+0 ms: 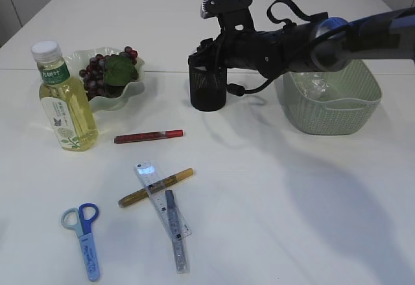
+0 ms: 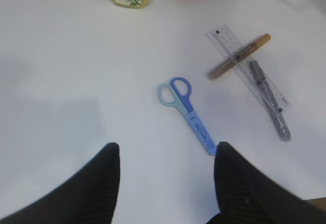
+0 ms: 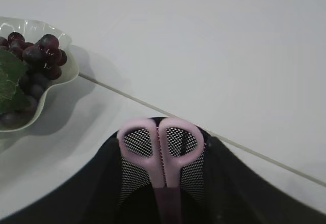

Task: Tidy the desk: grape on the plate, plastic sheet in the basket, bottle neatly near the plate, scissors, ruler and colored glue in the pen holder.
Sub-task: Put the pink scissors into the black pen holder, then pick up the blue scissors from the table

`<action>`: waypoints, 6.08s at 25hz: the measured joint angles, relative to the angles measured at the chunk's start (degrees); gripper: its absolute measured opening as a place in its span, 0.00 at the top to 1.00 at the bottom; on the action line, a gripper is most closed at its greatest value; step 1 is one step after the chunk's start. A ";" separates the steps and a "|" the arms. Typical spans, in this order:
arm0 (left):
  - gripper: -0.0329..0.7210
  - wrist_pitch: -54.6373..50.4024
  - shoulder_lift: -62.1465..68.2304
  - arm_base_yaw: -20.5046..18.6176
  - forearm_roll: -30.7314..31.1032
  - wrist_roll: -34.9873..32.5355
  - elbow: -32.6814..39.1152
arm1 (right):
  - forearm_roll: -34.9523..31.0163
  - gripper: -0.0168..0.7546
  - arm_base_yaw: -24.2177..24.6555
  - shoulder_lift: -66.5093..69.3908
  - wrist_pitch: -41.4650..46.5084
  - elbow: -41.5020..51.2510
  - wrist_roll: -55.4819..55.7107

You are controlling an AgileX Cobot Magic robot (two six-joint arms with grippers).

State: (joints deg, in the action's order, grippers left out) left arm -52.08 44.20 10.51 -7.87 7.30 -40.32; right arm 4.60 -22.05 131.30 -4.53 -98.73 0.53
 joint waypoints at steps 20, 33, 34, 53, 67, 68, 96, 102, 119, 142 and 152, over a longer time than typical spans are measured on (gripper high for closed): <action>0.38 3.43 0.00 0.00 -2.50 0.00 0.00 | -5.76 0.48 -0.36 -9.66 40.46 -7.70 -0.08; 0.38 4.55 0.00 0.00 -4.77 0.00 0.00 | -8.25 0.57 -0.36 -12.56 74.89 -15.38 -0.08; 0.38 4.68 0.00 0.00 -4.77 0.00 0.00 | -8.25 0.57 -0.36 -12.64 75.01 -15.38 -0.08; 0.38 -0.71 1.87 0.00 -5.09 5.11 0.00 | -8.25 0.57 -0.39 -34.49 75.35 10.23 -0.08; 0.40 -6.82 25.37 2.37 -12.79 10.42 0.00 | -8.93 0.57 -0.48 -37.78 75.46 12.24 0.05; 0.41 -6.32 26.12 3.46 -12.79 10.42 0.00 | -8.93 0.57 -0.48 -37.78 75.46 12.24 0.05; 0.42 -5.22 47.78 15.22 -1.64 25.12 -16.81 | -4.17 0.57 0.55 -32.12 75.46 12.24 0.05; 0.42 -0.71 47.78 15.31 -4.45 27.78 -16.81 | -8.31 0.57 0.55 -32.12 75.35 12.24 0.05; 0.42 4.38 52.07 20.51 2.50 45.26 -12.50 | -9.30 0.57 0.55 -32.12 75.35 12.24 -0.53; 0.42 11.97 62.73 20.77 7.42 47.73 -12.50 | -9.41 0.57 0.55 -32.12 75.35 12.24 -0.53; 0.42 14.10 63.16 20.77 9.08 50.22 -12.50 | -9.41 0.57 0.60 -32.12 75.35 12.24 -0.53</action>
State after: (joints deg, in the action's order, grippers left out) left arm -37.98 107.36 31.28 1.21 57.52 -52.82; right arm -4.80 -21.45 99.18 70.83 -86.49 0.00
